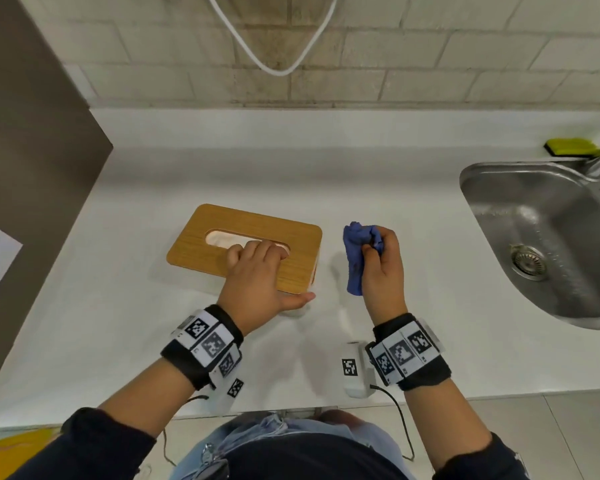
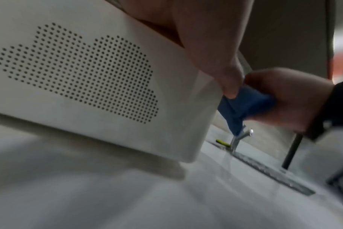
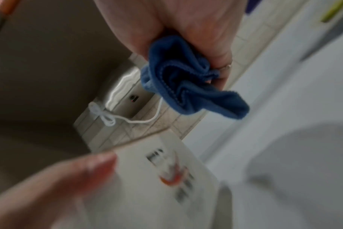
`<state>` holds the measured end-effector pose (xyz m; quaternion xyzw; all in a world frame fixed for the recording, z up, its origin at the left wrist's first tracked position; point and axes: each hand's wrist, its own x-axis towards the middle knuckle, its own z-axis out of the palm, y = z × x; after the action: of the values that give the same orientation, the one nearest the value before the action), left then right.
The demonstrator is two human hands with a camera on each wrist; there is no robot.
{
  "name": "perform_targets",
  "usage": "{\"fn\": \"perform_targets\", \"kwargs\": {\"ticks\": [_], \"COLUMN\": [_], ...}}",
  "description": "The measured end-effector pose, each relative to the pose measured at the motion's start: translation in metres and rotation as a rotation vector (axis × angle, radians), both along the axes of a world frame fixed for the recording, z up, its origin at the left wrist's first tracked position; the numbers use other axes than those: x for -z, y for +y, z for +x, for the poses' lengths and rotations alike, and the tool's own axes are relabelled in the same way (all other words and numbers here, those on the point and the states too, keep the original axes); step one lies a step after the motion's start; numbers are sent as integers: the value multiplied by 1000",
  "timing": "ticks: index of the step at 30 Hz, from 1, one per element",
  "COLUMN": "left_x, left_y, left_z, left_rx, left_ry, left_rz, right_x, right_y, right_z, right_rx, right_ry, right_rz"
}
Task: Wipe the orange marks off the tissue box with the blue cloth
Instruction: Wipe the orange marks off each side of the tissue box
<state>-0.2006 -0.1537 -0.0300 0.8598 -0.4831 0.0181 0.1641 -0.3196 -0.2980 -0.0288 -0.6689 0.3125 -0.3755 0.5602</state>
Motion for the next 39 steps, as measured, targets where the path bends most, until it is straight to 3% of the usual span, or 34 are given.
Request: {"fn": "perform_targets", "kwargs": {"ticks": [3, 5, 10, 14, 17, 23, 26, 32, 34, 39], "left_x": [-24, -36, -40, -50, -50, -54, -49, -54, -56, -57], "left_y": [17, 29, 53, 58, 63, 66, 66, 55, 54, 56], "left_z": [20, 37, 75, 89, 104, 118, 120, 128, 134, 144], "left_rx": [-15, -16, 85, 87, 69, 152, 165, 111, 111, 125], "left_ry": [111, 215, 566, 710, 795, 828, 812, 892, 920, 948], "left_rz": [-216, -344, -519, -555, -561, -468, -432, -517, -518, -494], "right_x": [-19, -32, -32, -48, -52, -28, -20, -38, -49, -37], "right_y": [9, 22, 64, 89, 101, 93, 63, 81, 97, 100], "right_z": [7, 18, 57, 84, 94, 82, 79, 98, 103, 86], "right_rx": [-71, -146, -228, -193, -323, -626, -648, -367, -428, -803], "right_ry": [-55, -102, 27, -21, -24, -101, -46, -41, -48, 10], "right_rz": [-402, -570, -592, -563, -669, -1066, -1226, -897, -897, -1150]}}
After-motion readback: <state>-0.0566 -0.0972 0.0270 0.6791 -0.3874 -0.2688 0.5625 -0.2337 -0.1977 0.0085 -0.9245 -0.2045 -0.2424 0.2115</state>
